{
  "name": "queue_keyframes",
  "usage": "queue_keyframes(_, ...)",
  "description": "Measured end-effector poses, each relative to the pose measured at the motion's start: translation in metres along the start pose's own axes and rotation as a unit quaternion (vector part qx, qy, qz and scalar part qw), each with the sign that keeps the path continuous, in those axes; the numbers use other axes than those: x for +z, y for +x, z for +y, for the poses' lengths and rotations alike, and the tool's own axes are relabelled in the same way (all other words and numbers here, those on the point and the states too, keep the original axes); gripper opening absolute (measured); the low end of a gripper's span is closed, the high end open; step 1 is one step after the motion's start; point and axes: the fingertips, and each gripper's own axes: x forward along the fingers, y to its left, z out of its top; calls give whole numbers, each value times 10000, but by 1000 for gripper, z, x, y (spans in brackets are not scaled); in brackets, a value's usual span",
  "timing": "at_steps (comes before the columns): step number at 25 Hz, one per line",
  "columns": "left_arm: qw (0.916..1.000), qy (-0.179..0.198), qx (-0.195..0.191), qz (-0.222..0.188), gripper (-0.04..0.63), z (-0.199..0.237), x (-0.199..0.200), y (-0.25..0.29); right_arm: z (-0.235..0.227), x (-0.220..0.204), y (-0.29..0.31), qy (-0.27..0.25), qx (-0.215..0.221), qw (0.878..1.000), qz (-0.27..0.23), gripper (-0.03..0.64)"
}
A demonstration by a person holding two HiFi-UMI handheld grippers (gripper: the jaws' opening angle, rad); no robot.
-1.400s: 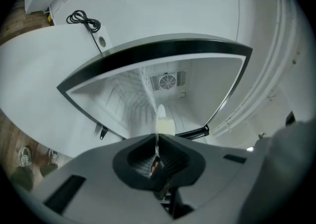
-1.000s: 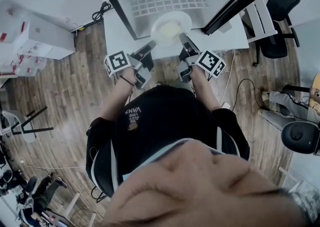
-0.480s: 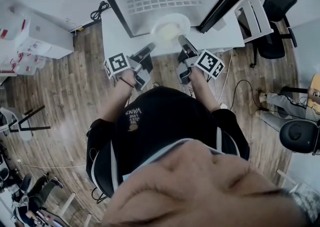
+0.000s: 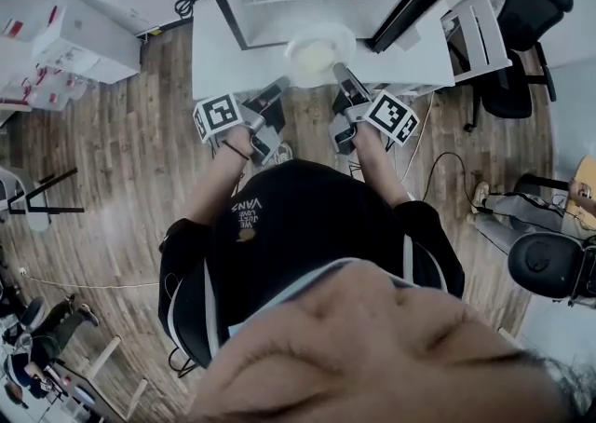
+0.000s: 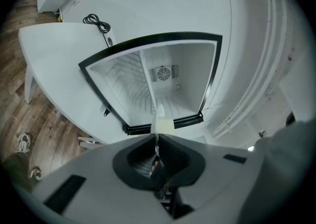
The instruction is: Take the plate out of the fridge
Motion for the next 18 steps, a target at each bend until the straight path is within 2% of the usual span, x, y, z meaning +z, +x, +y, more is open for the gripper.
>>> queue_keyframes(18,9999,-7,43,-161,28,-8,-55,-7,-8,-6,-52,1,63,9998,166,52)
